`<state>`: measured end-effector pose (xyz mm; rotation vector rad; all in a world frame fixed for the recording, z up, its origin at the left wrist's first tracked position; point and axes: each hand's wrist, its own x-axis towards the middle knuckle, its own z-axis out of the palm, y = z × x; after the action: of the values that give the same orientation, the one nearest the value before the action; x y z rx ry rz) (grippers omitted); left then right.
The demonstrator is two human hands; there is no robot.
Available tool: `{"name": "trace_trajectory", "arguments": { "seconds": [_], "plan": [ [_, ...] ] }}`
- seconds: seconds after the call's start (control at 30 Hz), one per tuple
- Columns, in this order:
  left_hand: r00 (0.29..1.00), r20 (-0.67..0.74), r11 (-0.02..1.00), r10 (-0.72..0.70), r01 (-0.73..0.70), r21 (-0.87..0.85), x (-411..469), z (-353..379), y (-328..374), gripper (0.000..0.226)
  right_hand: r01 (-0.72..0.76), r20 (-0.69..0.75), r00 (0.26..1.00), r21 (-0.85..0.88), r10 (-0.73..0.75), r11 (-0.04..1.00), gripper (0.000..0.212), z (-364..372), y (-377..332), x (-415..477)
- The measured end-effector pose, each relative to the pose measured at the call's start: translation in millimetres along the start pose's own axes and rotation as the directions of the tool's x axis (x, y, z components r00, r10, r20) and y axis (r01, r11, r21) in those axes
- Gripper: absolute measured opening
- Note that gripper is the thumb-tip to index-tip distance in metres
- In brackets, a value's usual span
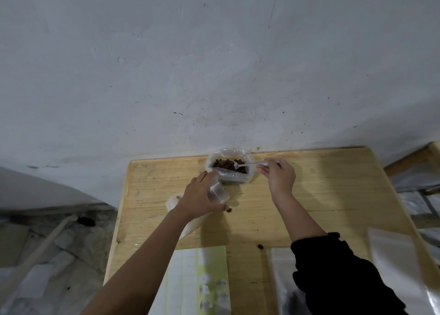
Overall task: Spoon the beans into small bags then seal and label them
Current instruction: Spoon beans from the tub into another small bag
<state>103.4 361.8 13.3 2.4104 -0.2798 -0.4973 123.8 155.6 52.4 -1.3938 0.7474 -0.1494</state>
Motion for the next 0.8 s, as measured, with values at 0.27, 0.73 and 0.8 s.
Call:
{"name": "trace_trajectory", "arguments": {
  "seconds": [0.27,0.73,0.8],
  "plan": [
    [1.000,-0.010,0.999,-0.025,0.025,-0.024,2.0,-2.2,0.6,0.116,0.092,-0.061,0.994,0.078,-0.087,0.993,0.020,-21.2,-22.9,-0.4],
    [0.999,-0.037,0.996,-0.016,0.012,-0.093,-4.0,-6.0,6.5,0.110,0.307,0.074,0.949,-0.002,-0.306,0.952,0.019,-19.2,-20.7,-19.1],
    [0.999,-0.044,0.996,-0.013,0.009,-0.084,-3.7,-5.8,5.8,0.104,0.316,0.062,0.947,0.005,-0.316,0.949,0.014,-16.7,-18.8,-14.6]
  ]
}}
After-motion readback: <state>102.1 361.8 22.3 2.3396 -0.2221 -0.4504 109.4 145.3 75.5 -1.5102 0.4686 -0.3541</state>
